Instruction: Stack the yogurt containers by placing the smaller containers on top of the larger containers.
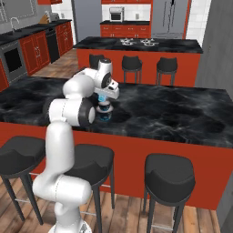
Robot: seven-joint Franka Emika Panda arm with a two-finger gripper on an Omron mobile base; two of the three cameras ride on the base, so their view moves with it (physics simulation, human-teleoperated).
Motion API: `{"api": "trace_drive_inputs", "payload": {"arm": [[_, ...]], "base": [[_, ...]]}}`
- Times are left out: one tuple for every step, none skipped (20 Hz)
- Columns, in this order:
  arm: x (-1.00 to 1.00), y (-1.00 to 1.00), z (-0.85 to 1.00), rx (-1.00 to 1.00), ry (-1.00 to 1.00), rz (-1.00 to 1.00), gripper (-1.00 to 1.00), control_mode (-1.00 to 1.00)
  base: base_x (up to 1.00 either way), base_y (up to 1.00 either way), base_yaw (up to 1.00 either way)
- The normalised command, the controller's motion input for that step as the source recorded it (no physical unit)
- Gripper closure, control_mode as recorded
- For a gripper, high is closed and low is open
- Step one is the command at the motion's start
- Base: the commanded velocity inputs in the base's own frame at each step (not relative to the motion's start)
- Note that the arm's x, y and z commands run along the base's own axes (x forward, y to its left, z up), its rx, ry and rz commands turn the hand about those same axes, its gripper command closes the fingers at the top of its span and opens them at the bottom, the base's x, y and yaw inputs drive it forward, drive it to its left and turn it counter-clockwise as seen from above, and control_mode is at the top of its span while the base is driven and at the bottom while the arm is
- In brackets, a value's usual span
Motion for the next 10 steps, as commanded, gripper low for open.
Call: {"api": "trace_drive_inputs", "payload": {"arm": [[0.26, 0.06, -0.01, 0.0, 0.07, 0.0, 1.0, -1.0], [0.22, 0.04, -0.01, 0.0, 0.08, 0.0, 1.0, -1.0], [0.21, 0.04, -0.01, 0.0, 0.06, 0.0, 1.0, -1.0], [0.24, 0.01, -0.03, 0.0, 0.07, 0.0, 1.0, -1.0], [0.2, 0.0, -0.02, 0.0, 0.07, 0.0, 1.0, -1.0], [0.18, 0.01, 0.0, 0.0, 0.06, 0.0, 1.0, -1.0], [0.14, 0.0, 0.0, 0.0, 0.07, 0.0, 1.0, -1.0], [0.04, 0.0, -0.01, 0.0, 0.05, 0.0, 1.0, -1.0], [0.0, 0.0, -0.04, 0.0, 0.05, 0.0, 1.0, -1.0], [0.0, 0.0, -0.06, 0.0, 0.04, 0.0, 1.0, -1.0]], "base": [[0.0, 0.0, 0.0], [0.0, 0.0, 0.0], [0.0, 0.0, 0.0], [0.0, 0.0, 0.0], [0.0, 0.0, 0.0], [0.0, 0.0, 0.0], [0.0, 0.0, 0.0], [0.0, 0.0, 0.0], [0.0, 0.0, 0.0], [0.0, 0.0, 0.0]]}}
